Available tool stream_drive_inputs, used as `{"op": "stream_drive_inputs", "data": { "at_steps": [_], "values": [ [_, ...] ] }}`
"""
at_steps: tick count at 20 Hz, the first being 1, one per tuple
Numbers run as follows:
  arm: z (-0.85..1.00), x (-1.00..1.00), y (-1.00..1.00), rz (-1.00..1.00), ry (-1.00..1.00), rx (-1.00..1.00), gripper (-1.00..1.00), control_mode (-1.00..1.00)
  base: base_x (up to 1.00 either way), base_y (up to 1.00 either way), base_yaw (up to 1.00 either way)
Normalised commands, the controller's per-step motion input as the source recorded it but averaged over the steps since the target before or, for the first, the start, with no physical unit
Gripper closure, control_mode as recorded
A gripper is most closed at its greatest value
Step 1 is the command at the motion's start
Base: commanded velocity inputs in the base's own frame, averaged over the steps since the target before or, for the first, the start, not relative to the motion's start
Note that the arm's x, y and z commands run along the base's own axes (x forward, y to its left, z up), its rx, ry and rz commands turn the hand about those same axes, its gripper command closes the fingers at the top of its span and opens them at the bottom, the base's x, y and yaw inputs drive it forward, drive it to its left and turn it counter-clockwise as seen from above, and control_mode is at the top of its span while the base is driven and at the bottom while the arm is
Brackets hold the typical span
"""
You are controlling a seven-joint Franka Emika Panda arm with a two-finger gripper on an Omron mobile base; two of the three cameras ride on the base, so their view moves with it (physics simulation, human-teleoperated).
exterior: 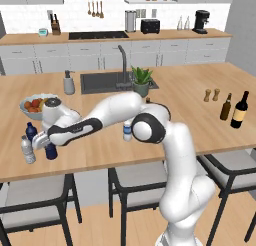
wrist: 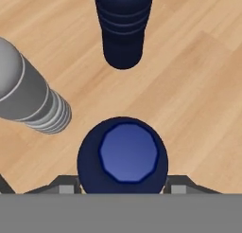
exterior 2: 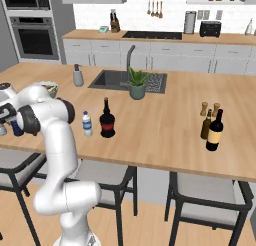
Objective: Move the plastic bottles in the middle to the plastics group, and the glass bottles in the middle to the glass group.
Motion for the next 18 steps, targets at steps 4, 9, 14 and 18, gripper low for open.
{"op": "stream_drive_inputs", "data": {
  "at_steps": [4, 9, 14, 18],
  "values": [
    [-0.26, 0.0, 0.08, 0.0, 0.01, 0.0, 1.0, -1.0, 0.0, 0.0, 0.0],
    [-0.04, 0.0, 0.06, 0.0, 0.02, 0.0, -1.0, -1.0, 0.0, 0.0, 0.0],
    [0.0, 0.0, 0.0, 0.0, 0.0, 0.0, -1.0, -1.0, 0.0, 0.0, 0.0],
    [0.0, -0.26, 0.0, 0.0, -0.07, 0.0, -1.0, -1.0, 0.0, 0.0, 0.0]
  ]
}}
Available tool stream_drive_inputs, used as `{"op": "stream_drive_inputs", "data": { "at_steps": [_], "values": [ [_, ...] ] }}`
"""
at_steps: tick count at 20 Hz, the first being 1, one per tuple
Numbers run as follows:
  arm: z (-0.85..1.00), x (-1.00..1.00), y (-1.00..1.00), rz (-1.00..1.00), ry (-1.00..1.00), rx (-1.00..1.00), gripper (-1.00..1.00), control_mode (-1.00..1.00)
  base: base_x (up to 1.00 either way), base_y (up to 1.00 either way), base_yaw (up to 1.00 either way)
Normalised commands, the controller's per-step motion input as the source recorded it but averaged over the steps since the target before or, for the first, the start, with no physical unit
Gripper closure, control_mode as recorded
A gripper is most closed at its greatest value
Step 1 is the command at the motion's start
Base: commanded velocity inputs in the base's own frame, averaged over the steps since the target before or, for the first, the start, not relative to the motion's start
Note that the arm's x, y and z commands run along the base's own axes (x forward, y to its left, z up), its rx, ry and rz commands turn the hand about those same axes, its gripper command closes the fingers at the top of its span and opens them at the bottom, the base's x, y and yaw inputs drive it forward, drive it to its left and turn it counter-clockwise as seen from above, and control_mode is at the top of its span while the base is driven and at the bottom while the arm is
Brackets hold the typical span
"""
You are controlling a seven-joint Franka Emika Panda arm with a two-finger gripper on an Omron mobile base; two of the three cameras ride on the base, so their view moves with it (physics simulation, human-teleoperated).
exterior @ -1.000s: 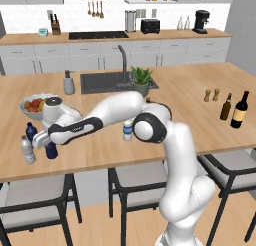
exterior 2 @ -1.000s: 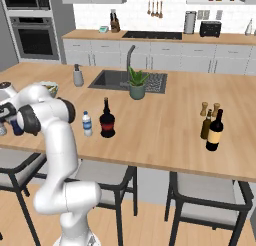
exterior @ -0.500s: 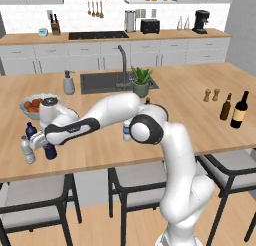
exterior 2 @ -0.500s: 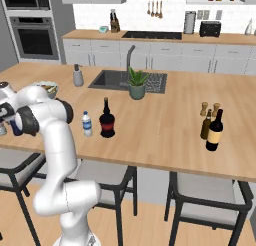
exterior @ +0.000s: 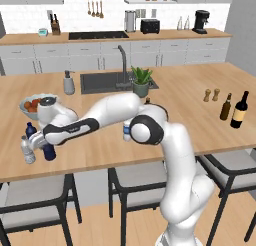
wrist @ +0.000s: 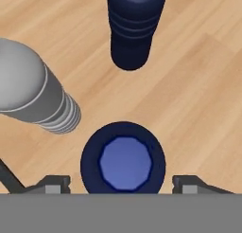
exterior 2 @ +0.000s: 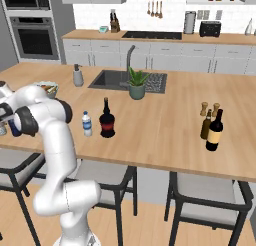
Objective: Move the plastic bottles in the middle to the plastics group, and the glass bottles in the middle to the glass group.
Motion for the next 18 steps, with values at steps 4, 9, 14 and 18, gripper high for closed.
{"op": "stream_drive_inputs", "data": {
  "at_steps": [4, 9, 14, 18],
  "values": [
    [0.07, -0.18, -0.19, 0.0, -0.07, 0.0, -1.0, -1.0, 0.0, 0.0, 0.0],
    [0.36, -0.04, -0.32, 0.0, 0.0, 0.01, -1.0, -1.0, 0.0, 0.0, 0.0],
    [0.62, -0.2, -0.43, -0.01, 0.0, 0.05, -1.0, -1.0, 0.0, 0.0, 0.0],
    [0.45, -0.3, -0.77, -0.13, 0.08, 0.04, -1.0, -1.0, 0.0, 0.0, 0.0]
  ]
}}
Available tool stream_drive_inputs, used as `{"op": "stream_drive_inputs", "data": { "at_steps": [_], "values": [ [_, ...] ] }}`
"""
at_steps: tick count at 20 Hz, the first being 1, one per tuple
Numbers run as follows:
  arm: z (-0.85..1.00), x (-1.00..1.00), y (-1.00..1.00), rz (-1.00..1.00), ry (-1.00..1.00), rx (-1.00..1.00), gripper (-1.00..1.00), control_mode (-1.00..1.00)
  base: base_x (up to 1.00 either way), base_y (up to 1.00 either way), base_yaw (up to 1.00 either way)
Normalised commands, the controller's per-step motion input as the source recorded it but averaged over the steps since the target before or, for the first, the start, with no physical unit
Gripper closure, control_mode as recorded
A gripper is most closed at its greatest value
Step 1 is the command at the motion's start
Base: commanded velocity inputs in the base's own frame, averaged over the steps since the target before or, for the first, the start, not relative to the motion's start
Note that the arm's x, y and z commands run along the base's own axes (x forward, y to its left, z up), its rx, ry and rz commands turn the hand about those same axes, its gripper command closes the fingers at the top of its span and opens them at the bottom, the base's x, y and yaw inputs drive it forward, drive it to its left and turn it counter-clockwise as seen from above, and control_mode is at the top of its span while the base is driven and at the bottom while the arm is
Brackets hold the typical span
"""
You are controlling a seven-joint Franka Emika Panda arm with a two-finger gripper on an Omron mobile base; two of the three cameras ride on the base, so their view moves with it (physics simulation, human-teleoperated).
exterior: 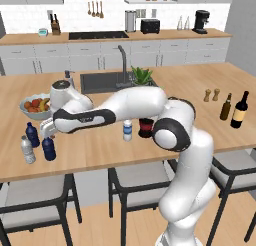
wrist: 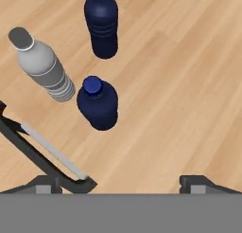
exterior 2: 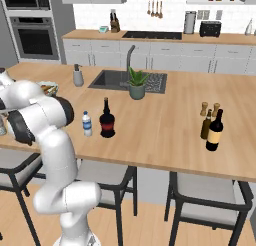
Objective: Move the plastic bottles in the middle to the plastics group, and the glass bottles in the middle to the glass group.
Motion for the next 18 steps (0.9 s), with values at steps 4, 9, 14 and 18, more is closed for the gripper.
{"op": "stream_drive_inputs", "data": {
  "at_steps": [4, 9, 14, 18],
  "values": [
    [0.21, -0.31, -0.81, -0.26, 0.13, 0.0, -1.0, -1.0, 0.0, 0.0, 0.0],
    [0.06, -0.26, -0.85, -0.34, 0.17, 0.0, -1.0, -1.0, 0.0, 0.0, 0.0],
    [0.0, -0.08, -0.8, -0.39, 0.19, -0.01, -1.0, -1.0, 0.0, 0.0, 0.0],
    [0.0, 0.0, -0.66, -0.44, 0.25, -0.03, -1.0, -1.0, 0.0, 0.0, 0.0]
  ]
}}
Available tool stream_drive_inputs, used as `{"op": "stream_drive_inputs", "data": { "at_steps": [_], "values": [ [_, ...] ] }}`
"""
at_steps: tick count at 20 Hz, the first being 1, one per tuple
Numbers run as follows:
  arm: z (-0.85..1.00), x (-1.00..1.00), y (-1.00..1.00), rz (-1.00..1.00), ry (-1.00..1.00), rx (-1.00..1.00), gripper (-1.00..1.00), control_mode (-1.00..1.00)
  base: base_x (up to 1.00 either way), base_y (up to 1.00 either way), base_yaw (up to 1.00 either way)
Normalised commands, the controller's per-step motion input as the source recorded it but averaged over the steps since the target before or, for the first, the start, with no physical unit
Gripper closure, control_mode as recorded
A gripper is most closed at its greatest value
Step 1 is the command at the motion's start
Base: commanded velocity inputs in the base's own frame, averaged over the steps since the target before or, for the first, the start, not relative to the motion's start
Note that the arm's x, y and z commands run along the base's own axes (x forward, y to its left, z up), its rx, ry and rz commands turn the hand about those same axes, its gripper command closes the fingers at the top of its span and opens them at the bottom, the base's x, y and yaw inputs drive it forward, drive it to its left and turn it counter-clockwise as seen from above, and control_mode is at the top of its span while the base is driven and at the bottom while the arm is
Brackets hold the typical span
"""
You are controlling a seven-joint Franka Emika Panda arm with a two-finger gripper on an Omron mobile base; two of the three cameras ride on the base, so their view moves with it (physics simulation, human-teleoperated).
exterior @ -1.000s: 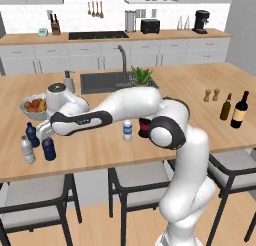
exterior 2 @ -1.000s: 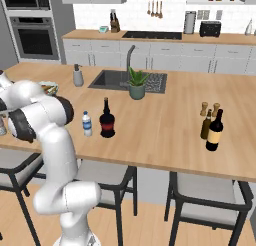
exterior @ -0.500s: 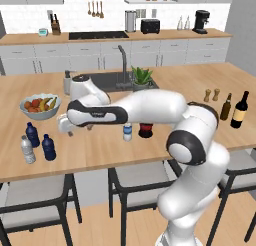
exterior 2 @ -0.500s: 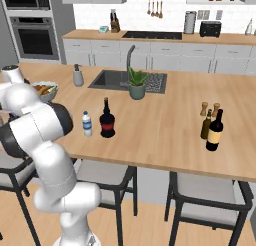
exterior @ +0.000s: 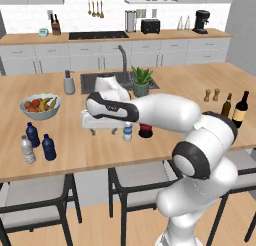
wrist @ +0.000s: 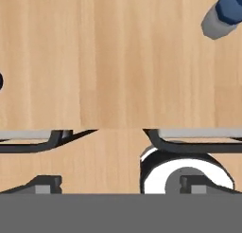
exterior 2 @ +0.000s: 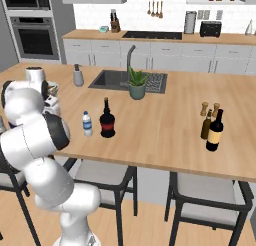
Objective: Move the plastic bottles in the middle to the plastics group, and the glass bottles in the middle to the glass group.
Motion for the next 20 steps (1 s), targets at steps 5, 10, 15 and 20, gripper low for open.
{"op": "stream_drive_inputs", "data": {
  "at_steps": [5, 10, 15, 20],
  "values": [
    [0.0, 0.0, -0.14, -0.37, 0.03, -0.21, -1.0, -1.0, 0.0, 0.0, 0.0],
    [0.0, 0.37, -0.01, -0.25, -0.01, -0.28, -1.0, -1.0, 0.0, 0.0, 0.0],
    [-0.01, 0.64, -0.42, -0.13, -0.04, -0.02, -1.0, -1.0, 0.0, 0.0, 0.0],
    [-0.09, 0.68, -0.71, -0.17, -0.01, 0.0, -1.0, -1.0, 0.0, 0.0, 0.0]
  ]
}}
